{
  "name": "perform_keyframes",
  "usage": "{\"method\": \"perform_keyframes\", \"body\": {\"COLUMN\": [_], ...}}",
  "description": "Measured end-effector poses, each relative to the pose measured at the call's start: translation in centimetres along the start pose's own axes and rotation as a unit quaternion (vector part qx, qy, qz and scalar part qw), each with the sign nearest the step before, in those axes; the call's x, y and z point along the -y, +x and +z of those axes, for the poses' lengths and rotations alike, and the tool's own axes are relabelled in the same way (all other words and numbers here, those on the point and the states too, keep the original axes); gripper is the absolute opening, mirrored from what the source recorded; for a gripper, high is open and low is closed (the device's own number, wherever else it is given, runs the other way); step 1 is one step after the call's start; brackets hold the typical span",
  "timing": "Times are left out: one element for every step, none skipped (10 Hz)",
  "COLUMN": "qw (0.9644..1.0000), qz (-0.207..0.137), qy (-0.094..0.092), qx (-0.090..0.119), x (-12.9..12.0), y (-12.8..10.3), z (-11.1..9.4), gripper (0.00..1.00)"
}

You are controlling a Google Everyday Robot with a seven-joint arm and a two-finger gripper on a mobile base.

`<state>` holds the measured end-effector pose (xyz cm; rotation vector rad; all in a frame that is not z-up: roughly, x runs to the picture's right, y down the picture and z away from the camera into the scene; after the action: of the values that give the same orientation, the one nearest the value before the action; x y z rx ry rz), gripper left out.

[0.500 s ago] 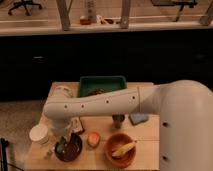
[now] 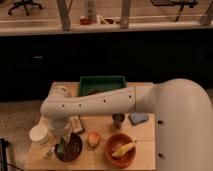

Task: Place pepper in purple bowl

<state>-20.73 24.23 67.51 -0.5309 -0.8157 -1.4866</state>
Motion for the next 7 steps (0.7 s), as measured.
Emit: {"method": "perform_keyframes", "body": {"qw": [1.0,0.9999,0.9997,0.9995,0.9995,0.9995,0.9994], "qz": [-0.003,-0.007,-0.016,-0.022,-0.024,-0.025,-0.027], "qy": [-0.002,-0.003,-0.005,-0.006,-0.007,-0.007,-0.007], "qx": [0.004,0.007,0.015,0.02,0.019,0.019,0.018], "x": [-0.03,-0.01,-0.12,-0.11,-0.12,-0.17,-0.2], "y": [-0.05,-0.12,-0.25,-0.35,-0.39,-0.42,-0.43], "z": [0.08,0.11,0.18,0.22,0.2,0.14,0.06], "gripper": [0.07,0.15,0.26,0.38,0.47,0.56,0.68]}}
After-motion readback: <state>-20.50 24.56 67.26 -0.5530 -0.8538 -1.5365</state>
